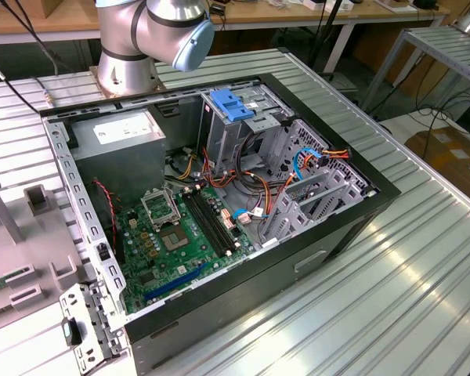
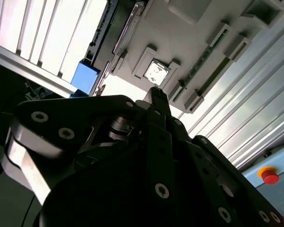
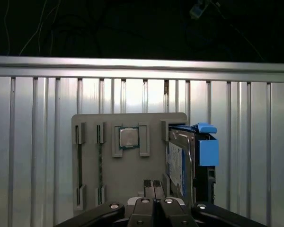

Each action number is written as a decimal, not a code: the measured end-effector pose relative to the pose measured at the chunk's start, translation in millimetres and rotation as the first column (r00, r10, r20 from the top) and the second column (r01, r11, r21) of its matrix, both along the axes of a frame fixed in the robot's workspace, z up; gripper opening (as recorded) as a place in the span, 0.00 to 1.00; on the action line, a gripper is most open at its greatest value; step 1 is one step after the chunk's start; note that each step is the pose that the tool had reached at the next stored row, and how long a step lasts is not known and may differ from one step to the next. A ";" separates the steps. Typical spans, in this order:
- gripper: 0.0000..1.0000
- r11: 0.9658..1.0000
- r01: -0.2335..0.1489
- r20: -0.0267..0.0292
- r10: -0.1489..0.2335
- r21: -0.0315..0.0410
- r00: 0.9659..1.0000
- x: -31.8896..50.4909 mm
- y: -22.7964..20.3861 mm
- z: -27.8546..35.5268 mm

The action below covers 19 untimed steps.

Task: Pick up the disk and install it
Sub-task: 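Pick up the disk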

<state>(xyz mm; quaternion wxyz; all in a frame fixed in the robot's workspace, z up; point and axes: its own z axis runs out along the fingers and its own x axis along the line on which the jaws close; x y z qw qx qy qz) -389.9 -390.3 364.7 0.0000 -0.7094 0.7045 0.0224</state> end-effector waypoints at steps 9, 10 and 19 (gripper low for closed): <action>0.42 1.000 0.000 -0.003 0.000 0.000 1.000 0.0 0.0 0.0; 0.42 1.000 0.000 -0.003 0.000 0.000 1.000 0.0 0.0 0.0; 0.42 1.000 0.000 -0.005 0.000 0.000 1.000 -0.2 0.2 0.0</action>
